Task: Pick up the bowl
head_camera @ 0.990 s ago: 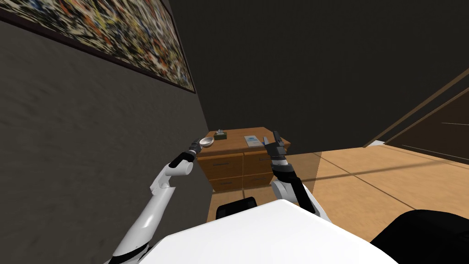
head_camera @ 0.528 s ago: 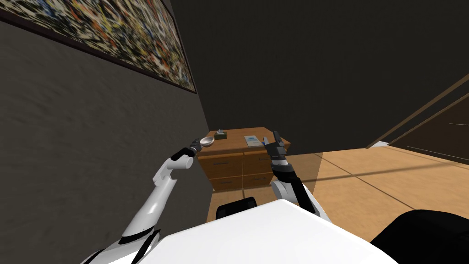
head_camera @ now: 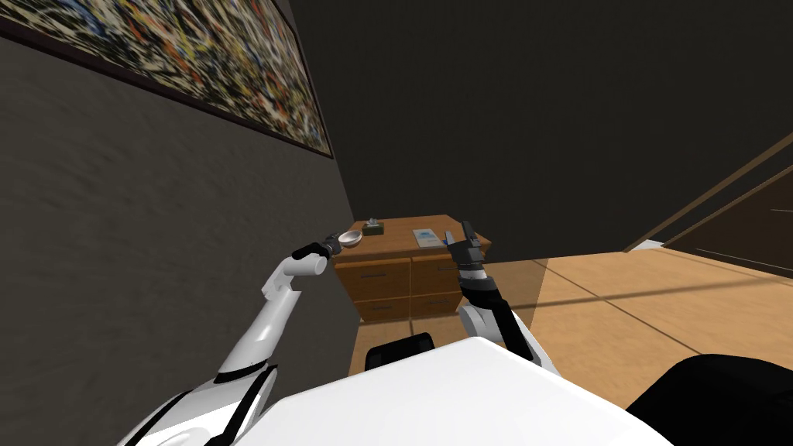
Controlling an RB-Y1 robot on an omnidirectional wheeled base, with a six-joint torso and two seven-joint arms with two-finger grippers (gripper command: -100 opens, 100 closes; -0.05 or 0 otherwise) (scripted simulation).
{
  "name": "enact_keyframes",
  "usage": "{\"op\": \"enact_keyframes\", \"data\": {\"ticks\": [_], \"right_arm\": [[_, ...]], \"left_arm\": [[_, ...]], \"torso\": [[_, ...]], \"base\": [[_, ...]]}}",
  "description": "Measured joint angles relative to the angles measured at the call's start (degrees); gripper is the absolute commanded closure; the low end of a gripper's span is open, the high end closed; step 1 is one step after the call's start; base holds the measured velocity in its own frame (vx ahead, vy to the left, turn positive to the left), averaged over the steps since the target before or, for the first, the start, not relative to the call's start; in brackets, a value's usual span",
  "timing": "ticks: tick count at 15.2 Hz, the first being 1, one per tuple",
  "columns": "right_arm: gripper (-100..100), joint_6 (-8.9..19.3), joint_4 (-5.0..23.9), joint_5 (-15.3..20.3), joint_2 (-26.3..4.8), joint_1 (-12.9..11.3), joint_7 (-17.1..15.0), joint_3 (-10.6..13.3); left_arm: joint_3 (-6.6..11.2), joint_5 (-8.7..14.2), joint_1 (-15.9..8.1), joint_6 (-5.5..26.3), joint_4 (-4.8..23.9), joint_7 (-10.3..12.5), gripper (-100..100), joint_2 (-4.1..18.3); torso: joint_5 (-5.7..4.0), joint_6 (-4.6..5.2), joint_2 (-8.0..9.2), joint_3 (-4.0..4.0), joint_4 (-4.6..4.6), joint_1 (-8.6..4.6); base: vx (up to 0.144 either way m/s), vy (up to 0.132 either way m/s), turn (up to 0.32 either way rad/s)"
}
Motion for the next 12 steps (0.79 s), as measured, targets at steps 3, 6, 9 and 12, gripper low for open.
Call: {"op": "enact_keyframes", "data": {"ticks": [3,6,9,12], "right_arm": [[0,0.0,0.0,0.0,0.0,0.0,0.0,0.0],[0,0.0,0.0,0.0,0.0,0.0,0.0,0.0],[0,0.0,0.0,0.0,0.0,0.0,0.0,0.0],[0,0.0,0.0,0.0,0.0,0.0,0.0,0.0]], "left_arm": [[0.07,0.96,-2.43,3.32,1.88,1.14,-100,0.52],[0.13,1.64,-4.3,6.77,3.11,2.15,-100,0.89],[0.16,2.19,-6.08,10.34,4.28,3.28,-100,1.15],[0.21,3.13,-8.57,13.99,6.06,4.66,-100,1.58]], "torso": [[0.0,0.0,-0.02,-0.01,0.0,0.0],[0.0,0.0,-0.02,-0.01,0.0,0.0],[0.0,0.0,-0.03,-0.02,-0.01,0.01],[0.0,0.0,-0.05,-0.03,-0.01,-0.01]], "base": [[0.0,-0.016,0.018],[0.0,-0.016,0.014],[0.004,-0.013,0.01],[0.007,-0.017,0.009]]}}
